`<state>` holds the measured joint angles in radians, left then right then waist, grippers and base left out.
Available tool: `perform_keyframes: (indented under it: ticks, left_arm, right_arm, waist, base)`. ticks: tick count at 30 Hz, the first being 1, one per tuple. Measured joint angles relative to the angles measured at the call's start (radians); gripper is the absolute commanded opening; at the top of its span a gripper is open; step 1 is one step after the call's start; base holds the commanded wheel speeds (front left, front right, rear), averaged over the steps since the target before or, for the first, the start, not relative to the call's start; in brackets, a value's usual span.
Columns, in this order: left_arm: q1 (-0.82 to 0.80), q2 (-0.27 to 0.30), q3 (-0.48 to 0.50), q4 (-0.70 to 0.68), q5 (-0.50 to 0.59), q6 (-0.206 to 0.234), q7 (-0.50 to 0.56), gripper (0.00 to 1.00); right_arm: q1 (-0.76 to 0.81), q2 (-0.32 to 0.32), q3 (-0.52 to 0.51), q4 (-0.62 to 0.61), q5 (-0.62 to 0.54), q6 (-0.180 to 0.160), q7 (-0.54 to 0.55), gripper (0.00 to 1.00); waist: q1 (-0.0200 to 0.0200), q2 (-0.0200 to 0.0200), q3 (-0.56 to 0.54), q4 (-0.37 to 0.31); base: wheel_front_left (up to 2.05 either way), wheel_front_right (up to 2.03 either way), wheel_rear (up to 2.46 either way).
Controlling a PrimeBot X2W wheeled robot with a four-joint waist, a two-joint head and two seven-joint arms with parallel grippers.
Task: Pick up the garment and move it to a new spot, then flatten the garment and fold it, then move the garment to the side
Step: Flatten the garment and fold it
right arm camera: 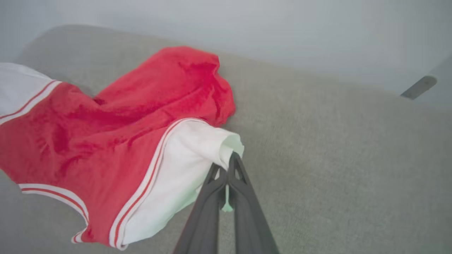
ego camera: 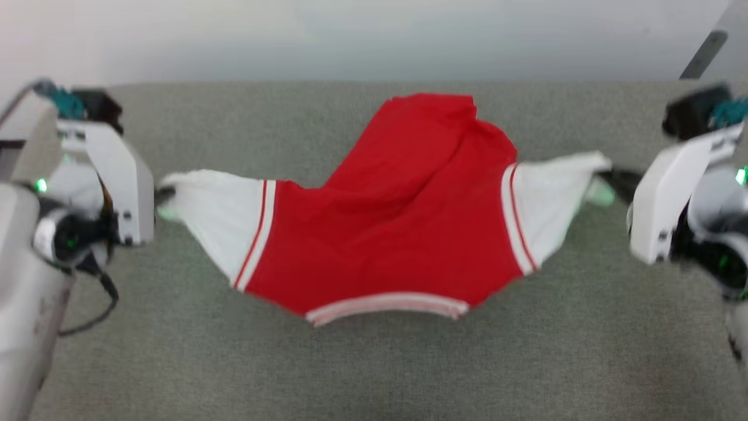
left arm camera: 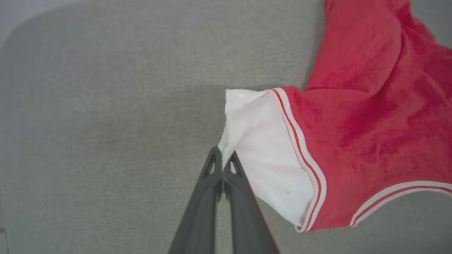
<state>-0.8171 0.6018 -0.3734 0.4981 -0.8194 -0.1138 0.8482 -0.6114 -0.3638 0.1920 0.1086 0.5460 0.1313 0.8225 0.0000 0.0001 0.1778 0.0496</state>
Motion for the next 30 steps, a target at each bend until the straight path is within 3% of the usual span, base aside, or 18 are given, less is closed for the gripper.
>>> perform_keyframes:
  ticks: [7,17,26,30]
  left_arm:
    - [-0.104,-0.004,-0.002,-0.024,0.029,0.006,-0.026,0.0]
    - [-0.344,-0.027,0.009,0.009,0.084,-0.002,-0.174,0.0]
    - [-0.507,-0.053,-0.018,0.072,0.129,-0.011,-0.322,0.0]
    - [-0.566,-0.064,-0.036,0.102,0.153,-0.013,-0.392,0.0]
  right_arm:
    - [-0.164,0.01,-0.015,0.067,-0.012,0.0,-0.051,0.0]
    - [-0.422,0.072,-0.067,0.228,-0.046,0.0,-0.228,0.0]
    - [-0.596,0.073,-0.054,0.396,-0.109,0.0,-0.378,0.0]
    - [-0.694,0.054,-0.052,0.464,-0.166,0.0,-0.508,0.0]
  waist:
    - [0.0,0.0,-0.063,0.006]
    - [0.0,0.0,-0.144,0.02]
    - [0.0,-0.0001,-0.083,0.028]
    - [0.0,-0.0001,-0.023,0.03]
  base:
    - [0.0,0.0,0.0]
    - [0.0,0.0,0.0]
    - [0.0,0.0,0.0]
    - [0.0,0.0,0.0]
